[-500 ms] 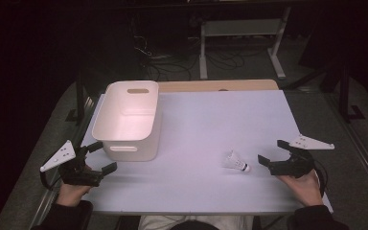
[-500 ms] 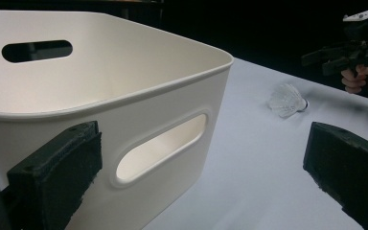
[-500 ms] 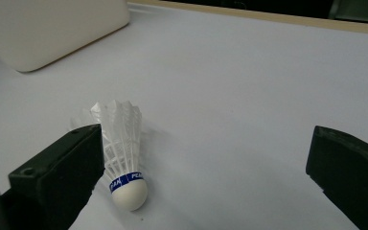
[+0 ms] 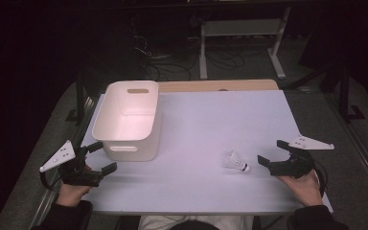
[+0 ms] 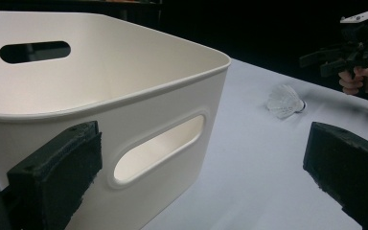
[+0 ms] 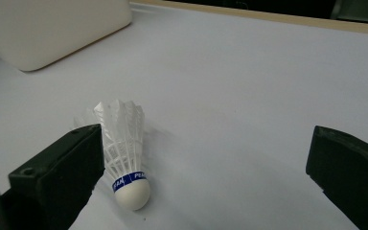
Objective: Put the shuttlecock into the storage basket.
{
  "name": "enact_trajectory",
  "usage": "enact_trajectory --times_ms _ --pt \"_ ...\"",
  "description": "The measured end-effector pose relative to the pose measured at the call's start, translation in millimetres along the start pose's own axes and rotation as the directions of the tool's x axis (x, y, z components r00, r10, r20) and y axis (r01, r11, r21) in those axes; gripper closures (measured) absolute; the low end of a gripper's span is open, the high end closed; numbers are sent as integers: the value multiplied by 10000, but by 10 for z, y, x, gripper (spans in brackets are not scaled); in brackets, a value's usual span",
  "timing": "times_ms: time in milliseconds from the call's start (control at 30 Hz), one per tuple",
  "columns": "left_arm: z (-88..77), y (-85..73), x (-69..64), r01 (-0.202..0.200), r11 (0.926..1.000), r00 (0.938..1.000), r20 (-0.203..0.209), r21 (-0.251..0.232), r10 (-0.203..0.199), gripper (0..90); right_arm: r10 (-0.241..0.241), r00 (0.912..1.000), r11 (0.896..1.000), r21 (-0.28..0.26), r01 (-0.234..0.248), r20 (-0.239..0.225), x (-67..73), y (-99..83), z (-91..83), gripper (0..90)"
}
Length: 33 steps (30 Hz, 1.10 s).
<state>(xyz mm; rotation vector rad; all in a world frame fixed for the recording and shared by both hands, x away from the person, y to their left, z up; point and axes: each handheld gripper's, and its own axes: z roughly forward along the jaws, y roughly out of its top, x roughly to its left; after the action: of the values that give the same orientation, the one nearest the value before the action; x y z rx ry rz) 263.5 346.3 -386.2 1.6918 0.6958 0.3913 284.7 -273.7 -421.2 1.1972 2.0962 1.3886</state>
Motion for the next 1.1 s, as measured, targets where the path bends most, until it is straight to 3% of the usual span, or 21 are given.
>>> enact_trajectory --times_ms 1100 --pt "-11 2 -4 5 10000 10000 18 -45 -5 0 -54 9999 9999 163 57 -146 48 77 -39 0"
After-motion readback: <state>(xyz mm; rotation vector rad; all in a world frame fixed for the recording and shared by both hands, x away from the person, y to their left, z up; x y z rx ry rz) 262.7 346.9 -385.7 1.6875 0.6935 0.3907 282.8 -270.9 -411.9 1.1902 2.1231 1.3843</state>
